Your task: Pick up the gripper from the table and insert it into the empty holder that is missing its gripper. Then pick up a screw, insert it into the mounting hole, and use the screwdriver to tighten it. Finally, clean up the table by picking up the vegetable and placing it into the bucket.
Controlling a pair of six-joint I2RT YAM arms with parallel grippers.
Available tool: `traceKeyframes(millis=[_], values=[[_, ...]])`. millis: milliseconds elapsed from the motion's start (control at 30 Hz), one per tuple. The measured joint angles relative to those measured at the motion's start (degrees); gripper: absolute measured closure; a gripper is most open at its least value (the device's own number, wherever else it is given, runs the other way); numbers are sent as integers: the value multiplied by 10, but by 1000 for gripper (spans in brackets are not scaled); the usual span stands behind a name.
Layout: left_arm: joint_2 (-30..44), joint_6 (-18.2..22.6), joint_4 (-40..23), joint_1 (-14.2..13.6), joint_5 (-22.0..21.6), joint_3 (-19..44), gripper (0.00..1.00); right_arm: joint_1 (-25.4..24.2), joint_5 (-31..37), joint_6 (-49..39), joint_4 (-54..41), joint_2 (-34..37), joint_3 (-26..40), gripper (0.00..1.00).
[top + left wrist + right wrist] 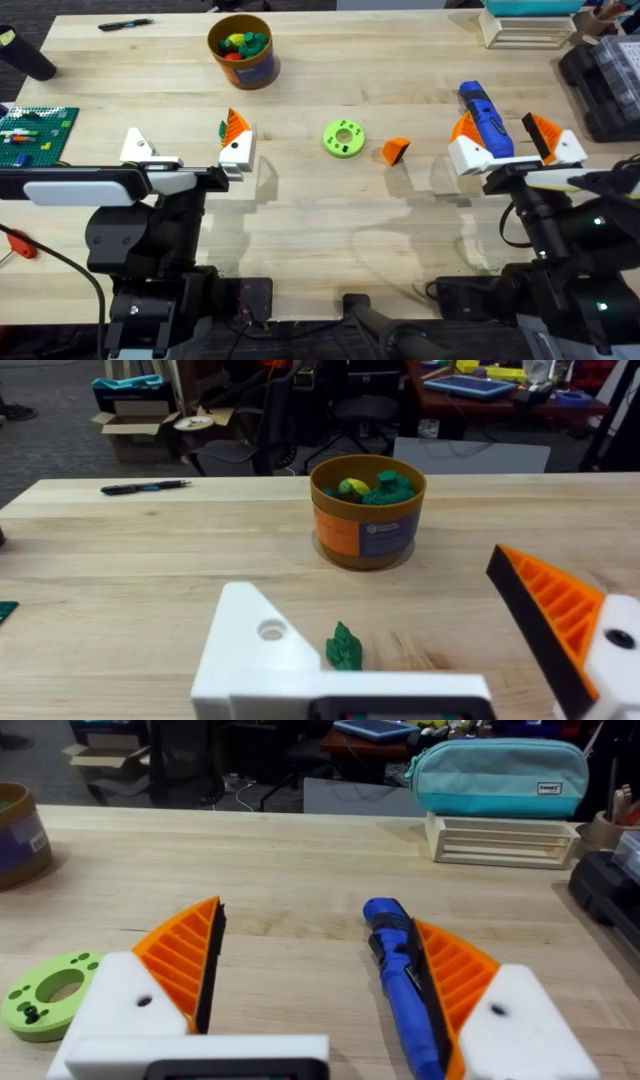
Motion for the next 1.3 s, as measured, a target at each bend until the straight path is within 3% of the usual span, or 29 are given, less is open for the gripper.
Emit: traceKeyframes(millis=[467, 633, 767, 900, 1067, 1100, 1300], values=[[0, 1, -2, 0, 0, 0, 8, 0, 0, 1, 0, 0, 0, 8], [0, 7, -80, 0, -3, 26, 10, 0, 0, 4, -45, 11, 25, 8], [17, 10, -156, 0, -15, 111, 10, -2, 0, 11, -118, 67, 105, 8], [88, 11, -273, 0, -16, 227, 10, -9, 0, 13, -176, 167, 219, 8], [258, 11, -443, 0, -17, 382, 10, -13, 0, 15, -273, 323, 385, 8], [370, 11, -534, 0, -18, 481, 10, -13, 0, 16, -351, 407, 485, 8], [566, 11, -636, 0, -18, 633, 10, -13, 0, 16, -493, 543, 642, 8]])
